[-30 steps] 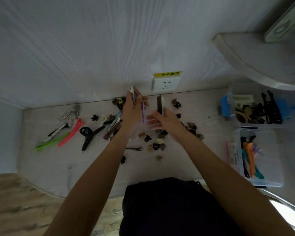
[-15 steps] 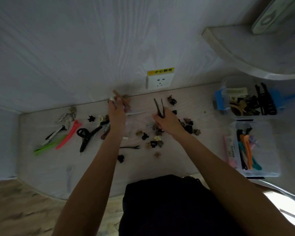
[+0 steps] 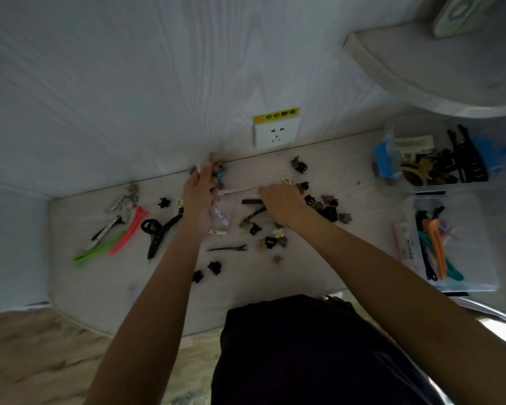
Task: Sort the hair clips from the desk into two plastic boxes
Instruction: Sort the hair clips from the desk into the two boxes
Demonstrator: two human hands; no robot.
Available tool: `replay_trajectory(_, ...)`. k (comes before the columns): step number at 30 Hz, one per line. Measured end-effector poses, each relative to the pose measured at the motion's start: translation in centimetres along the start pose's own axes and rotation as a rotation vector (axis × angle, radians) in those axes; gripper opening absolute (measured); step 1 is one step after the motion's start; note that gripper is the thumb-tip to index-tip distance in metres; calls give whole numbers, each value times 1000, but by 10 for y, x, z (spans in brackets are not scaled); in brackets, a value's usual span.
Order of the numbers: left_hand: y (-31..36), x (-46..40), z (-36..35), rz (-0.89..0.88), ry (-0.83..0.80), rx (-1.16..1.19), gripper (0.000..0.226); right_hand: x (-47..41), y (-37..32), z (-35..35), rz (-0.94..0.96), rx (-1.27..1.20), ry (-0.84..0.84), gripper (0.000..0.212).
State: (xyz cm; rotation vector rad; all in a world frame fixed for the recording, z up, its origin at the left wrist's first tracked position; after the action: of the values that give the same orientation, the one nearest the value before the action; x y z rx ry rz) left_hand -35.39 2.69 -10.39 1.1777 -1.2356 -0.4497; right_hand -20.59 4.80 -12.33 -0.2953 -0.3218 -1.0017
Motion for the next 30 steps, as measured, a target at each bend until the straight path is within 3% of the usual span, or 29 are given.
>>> replay_trajectory(3, 2, 5, -1, -17, 10, -26, 27, 2, 8, 11, -31, -166, 78, 33)
replay_trajectory(7, 17, 17, -20, -56, -38, 48, 31, 39, 43, 57, -156, -650, 308, 12)
replay_trajectory(12, 21, 64, -117, -56, -336, 82, 33, 161, 128, 45, -453, -1063, 410, 21)
replay_trajectory(14, 12, 89, -163, -72, -480, 3, 32, 209, 164, 20, -625, -1020, 405, 23)
replay_trajectory(18, -13, 149, -260, -159, -776, -227, 25, 279, 226, -29, -950, -658, 287, 33)
replay_trajectory(23, -43, 204, -351, -306, -1060, -404, 22, 295, 239, -59, -898, -673, 141, 57)
replay_trajectory(25, -54, 216, -377, -378, -1119, -477, 20, 304, 243, -59, -879, -808, 207, 59)
replay_trajectory(28, -77, 219, -394, -542, -1158, -684, 25, 326, 251, -55, -866, -995, 405, 42)
replay_trajectory(30, -91, 225, -394, -701, -1227, -860, 25, 340, 255, -50, -830, -987, 505, 33)
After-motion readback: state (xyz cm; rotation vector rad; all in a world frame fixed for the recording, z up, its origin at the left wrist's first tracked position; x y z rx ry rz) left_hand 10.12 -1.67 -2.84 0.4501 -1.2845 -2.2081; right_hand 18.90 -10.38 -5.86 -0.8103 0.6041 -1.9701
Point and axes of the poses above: each hand's wrist, its own x-axis away from the middle knuckle, its own z-axis out of the back of the hand, y = z × x, the point moved 8 cm from there along -x, towards the middle knuckle
